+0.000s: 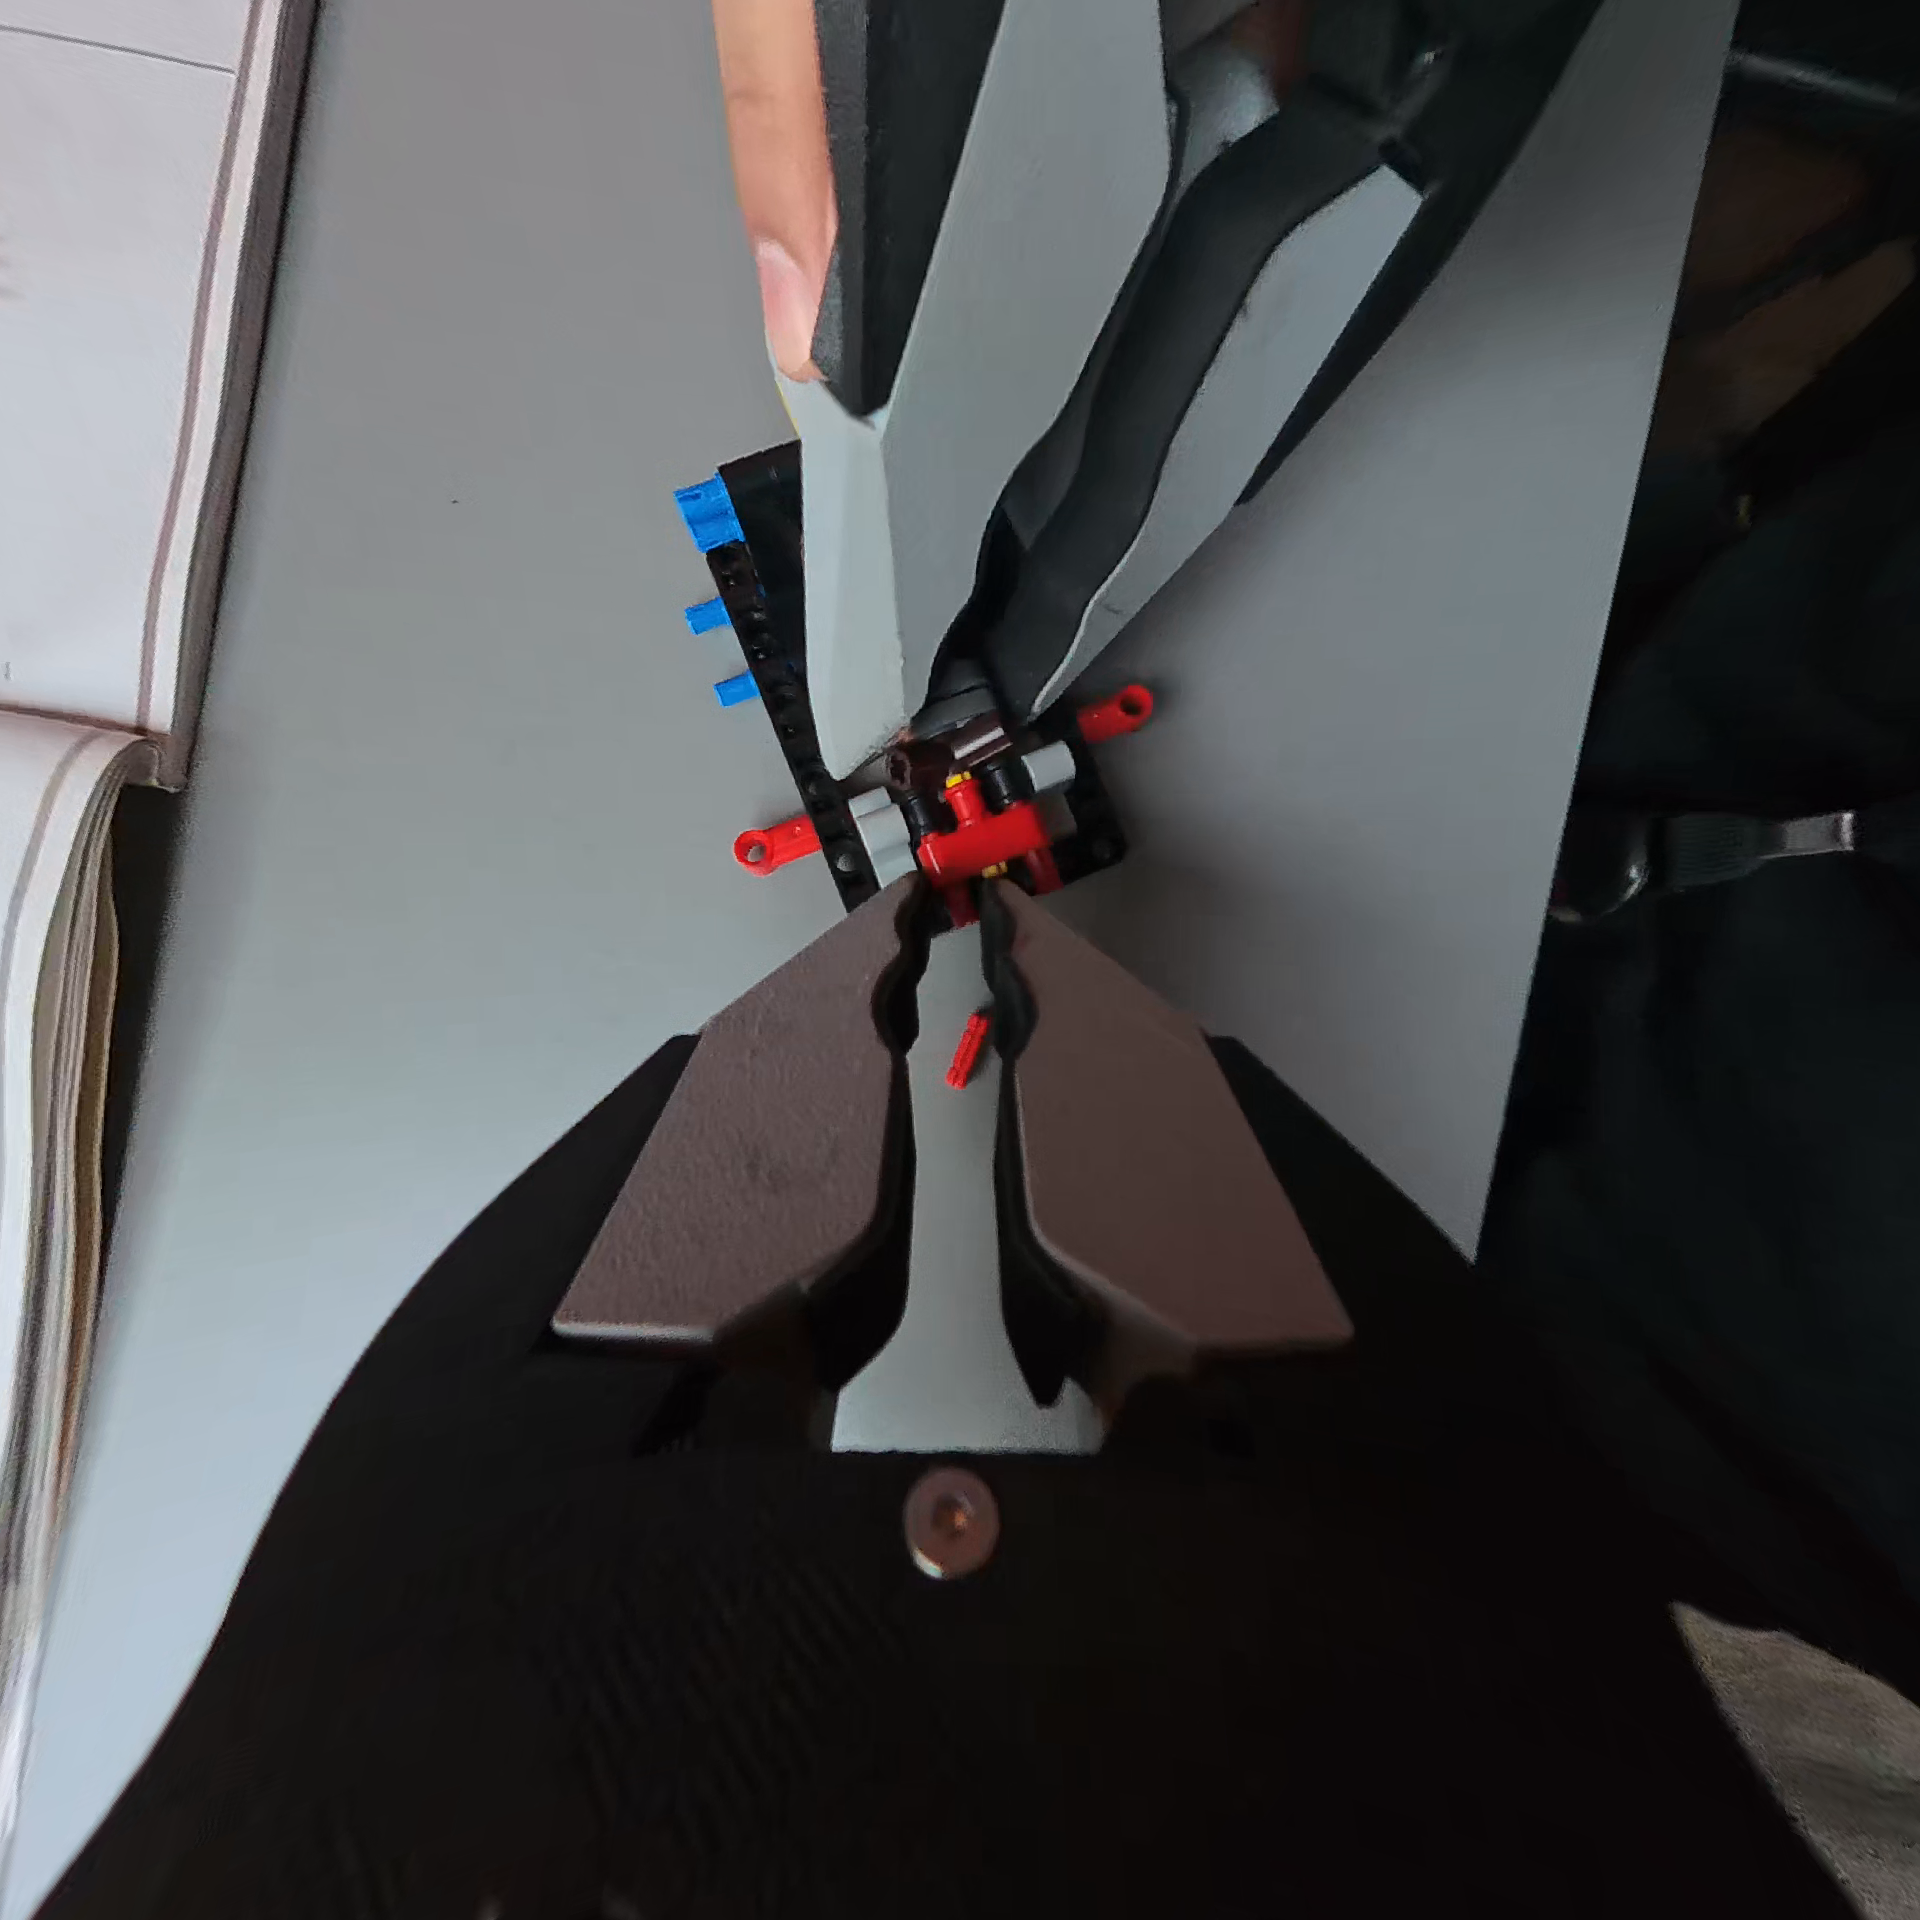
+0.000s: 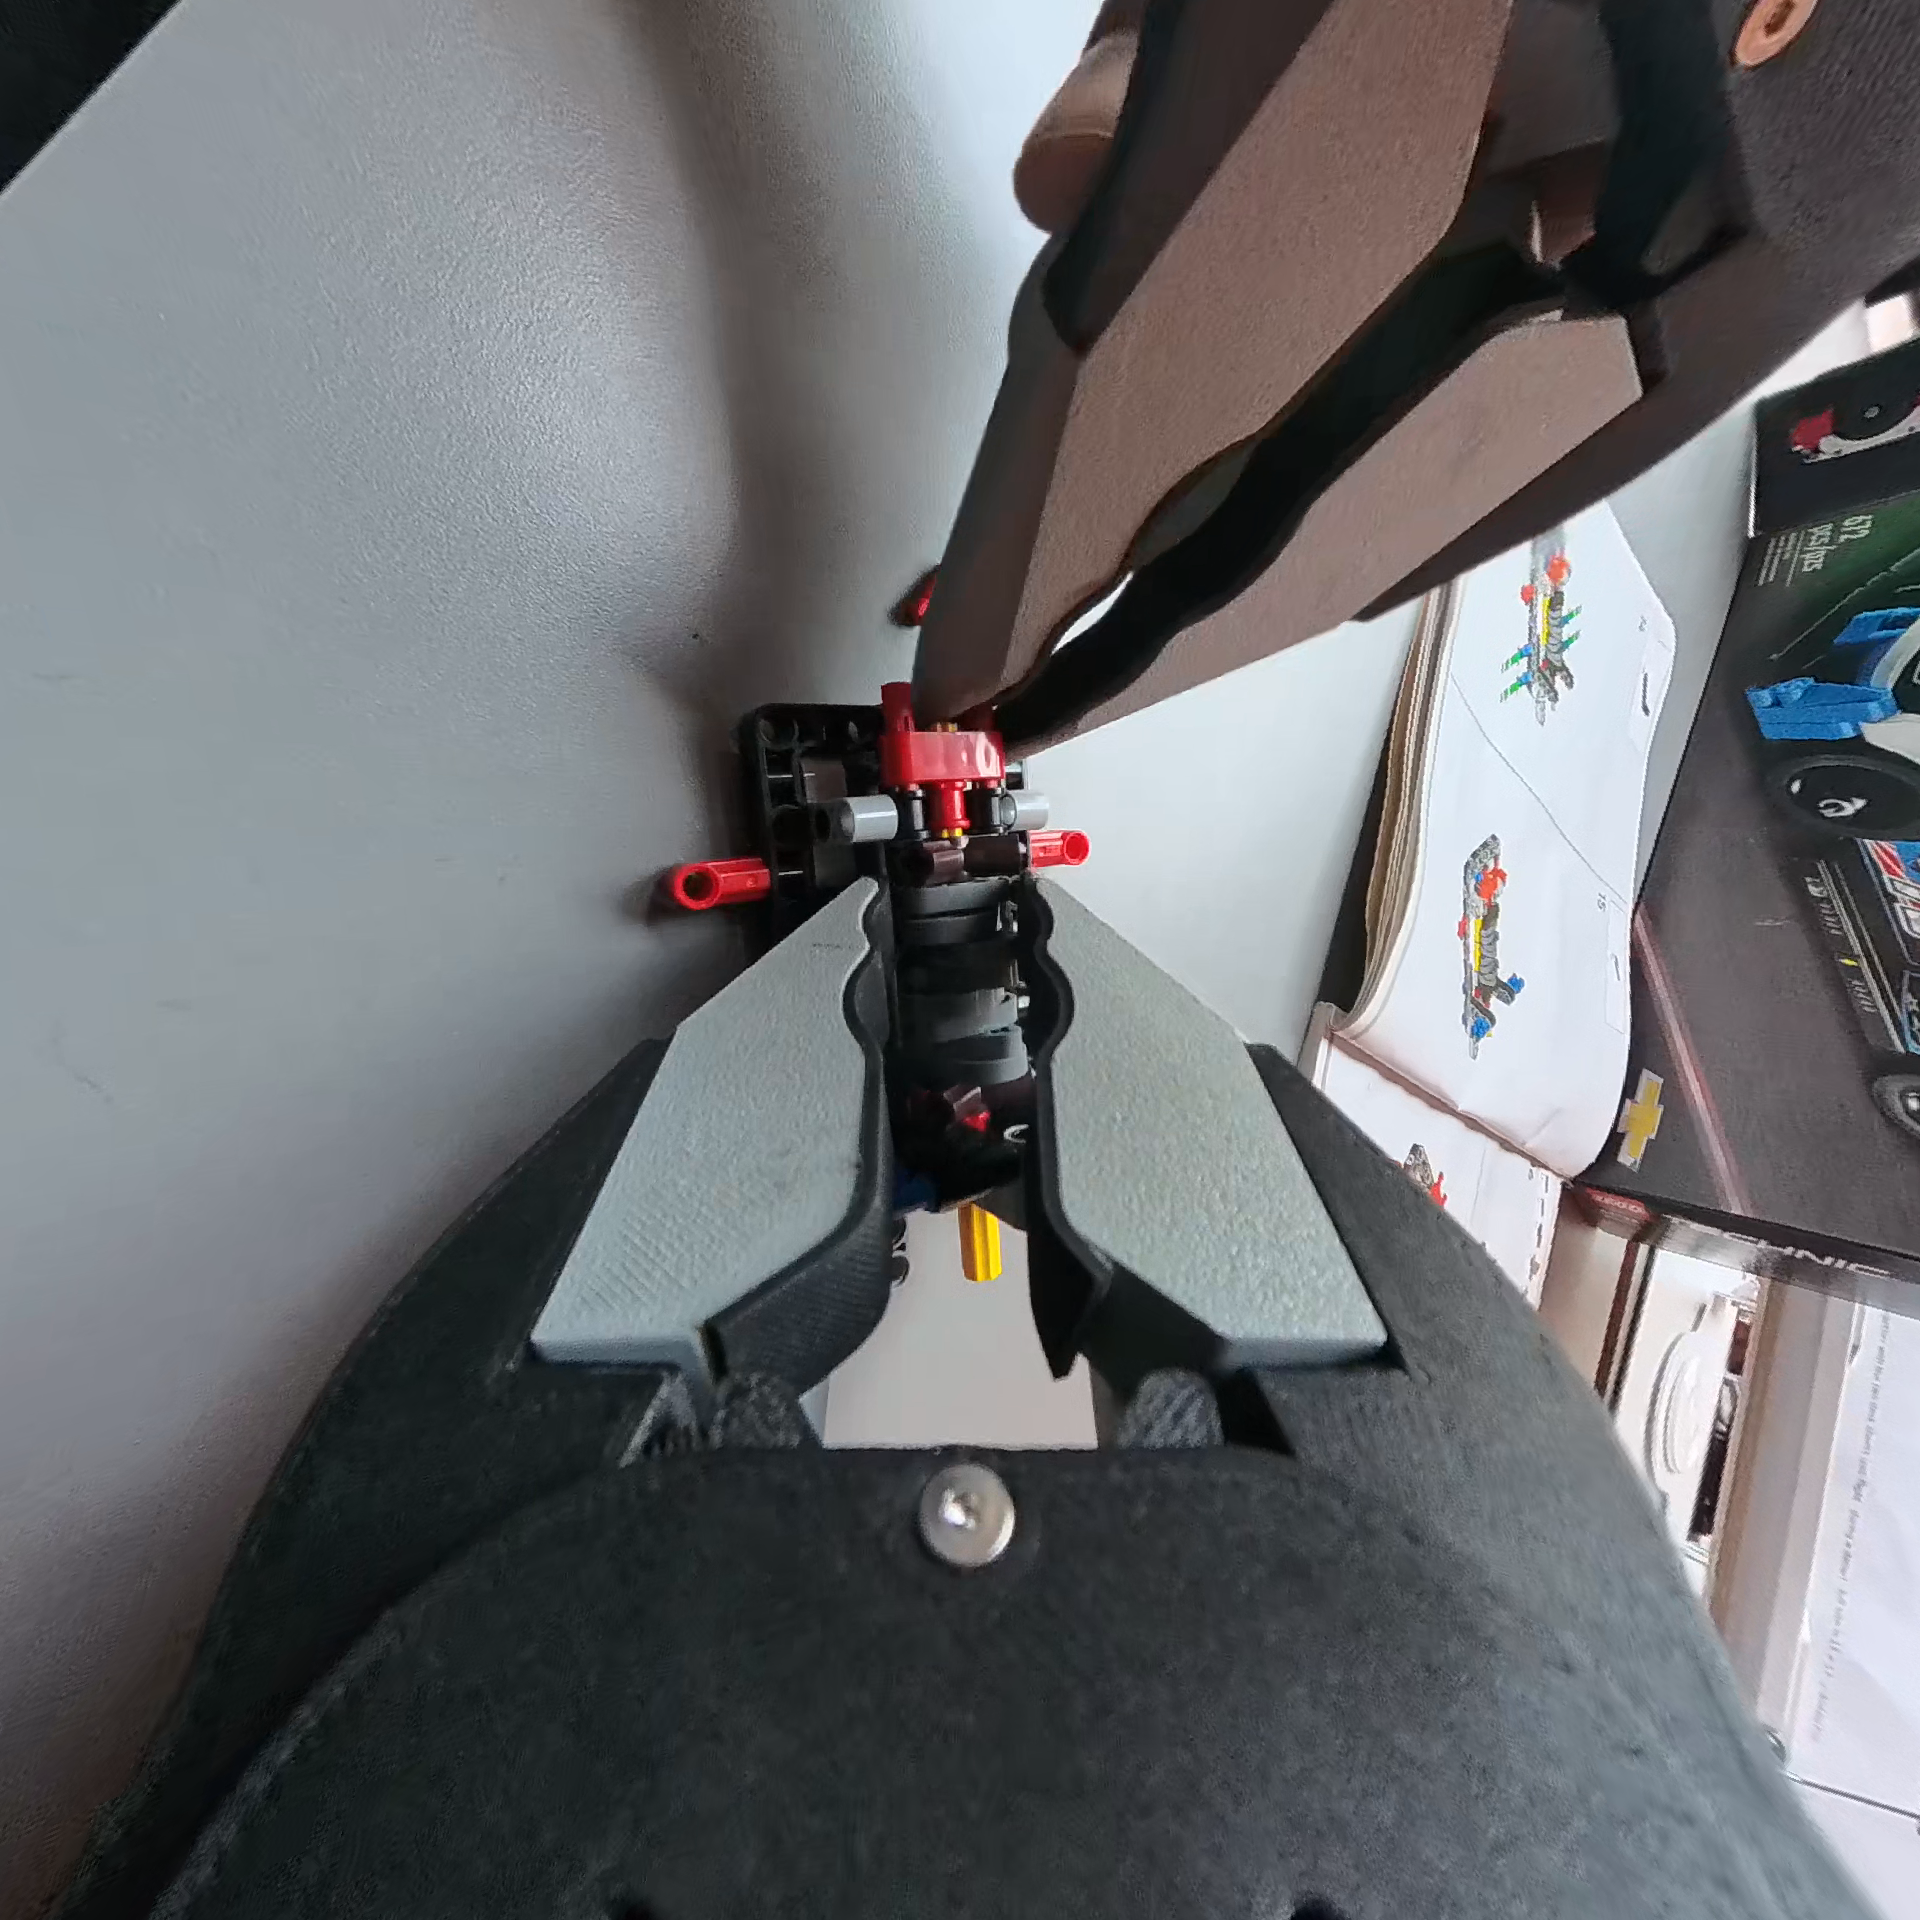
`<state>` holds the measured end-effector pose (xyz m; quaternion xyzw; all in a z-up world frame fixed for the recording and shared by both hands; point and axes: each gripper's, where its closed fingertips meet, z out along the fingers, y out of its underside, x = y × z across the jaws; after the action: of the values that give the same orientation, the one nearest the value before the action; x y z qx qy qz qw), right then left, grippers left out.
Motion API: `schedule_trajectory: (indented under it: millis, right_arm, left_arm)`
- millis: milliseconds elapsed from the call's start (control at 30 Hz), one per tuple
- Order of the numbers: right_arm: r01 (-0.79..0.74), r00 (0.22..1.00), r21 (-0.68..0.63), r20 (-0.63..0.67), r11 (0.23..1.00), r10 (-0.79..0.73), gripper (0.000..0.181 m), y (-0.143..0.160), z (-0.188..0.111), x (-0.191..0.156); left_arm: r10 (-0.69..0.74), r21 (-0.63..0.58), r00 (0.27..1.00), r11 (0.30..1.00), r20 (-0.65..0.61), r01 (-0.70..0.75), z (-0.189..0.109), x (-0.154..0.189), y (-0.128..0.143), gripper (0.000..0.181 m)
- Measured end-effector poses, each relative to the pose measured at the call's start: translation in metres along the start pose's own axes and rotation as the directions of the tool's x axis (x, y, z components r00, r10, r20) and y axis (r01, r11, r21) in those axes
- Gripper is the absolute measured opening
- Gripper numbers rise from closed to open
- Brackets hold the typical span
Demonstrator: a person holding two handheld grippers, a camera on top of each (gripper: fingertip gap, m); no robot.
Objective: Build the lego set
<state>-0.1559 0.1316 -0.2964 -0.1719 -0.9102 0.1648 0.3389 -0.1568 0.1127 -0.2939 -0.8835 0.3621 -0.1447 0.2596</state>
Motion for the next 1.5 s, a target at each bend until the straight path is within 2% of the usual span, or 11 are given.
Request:
schedule_trajectory:
  millis: [67,167,400,900,1167,1300,1400,1467,1500]
  right_arm:
    - [-0.004,1.000,0.002,0.010,1.000,0.004,0.020,0.000,0.000,-0.001]
    - [-0.037,0.999,-0.009,0.025,0.999,0.037,0.020,0.000,0.000,-0.001]
    - [-0.046,0.999,-0.043,0.019,0.998,0.047,0.018,0.000,0.001,0.000]
    - [-0.063,0.998,-0.071,0.008,0.995,0.064,0.017,0.006,-0.001,0.001]
    - [-0.088,0.996,-0.067,0.005,0.994,0.089,0.016,0.009,-0.001,0.004]
    - [-0.065,0.997,-0.034,-0.039,0.997,0.064,0.019,0.009,0.000,0.008]
    - [-0.070,0.997,0.032,-0.022,0.997,0.070,0.019,0.003,-0.003,0.004]
    - [-0.072,0.997,0.038,-0.019,0.997,0.073,0.022,0.001,-0.007,0.005]
    - [-0.083,0.996,0.044,-0.027,0.996,0.084,0.037,0.001,-0.009,0.007]
  left_arm:
    - [-0.084,0.006,0.995,0.996,-0.048,0.085,0.001,0.002,0.000,0.007]
    - [-0.211,-0.047,0.973,0.977,-0.089,0.207,0.000,0.003,-0.001,0.007]
    - [-0.300,-0.103,0.952,0.951,-0.066,0.293,0.000,0.001,-0.002,0.005]
    - [-0.350,-0.050,0.937,0.936,0.000,0.349,0.004,-0.004,-0.008,0.003]
    - [-0.350,-0.084,0.936,0.933,0.022,0.351,0.005,-0.007,-0.010,0.003]
    - [-0.307,0.014,0.950,0.952,0.059,0.307,0.003,-0.012,-0.006,0.005]
    - [-0.353,0.067,0.934,0.932,-0.052,0.356,-0.001,-0.004,-0.006,0.002]
    - [-0.355,0.096,0.931,0.927,-0.080,0.362,-0.005,-0.002,-0.008,0.002]
    - [-0.349,0.091,0.935,0.931,-0.062,0.353,-0.006,-0.004,-0.006,0.005]
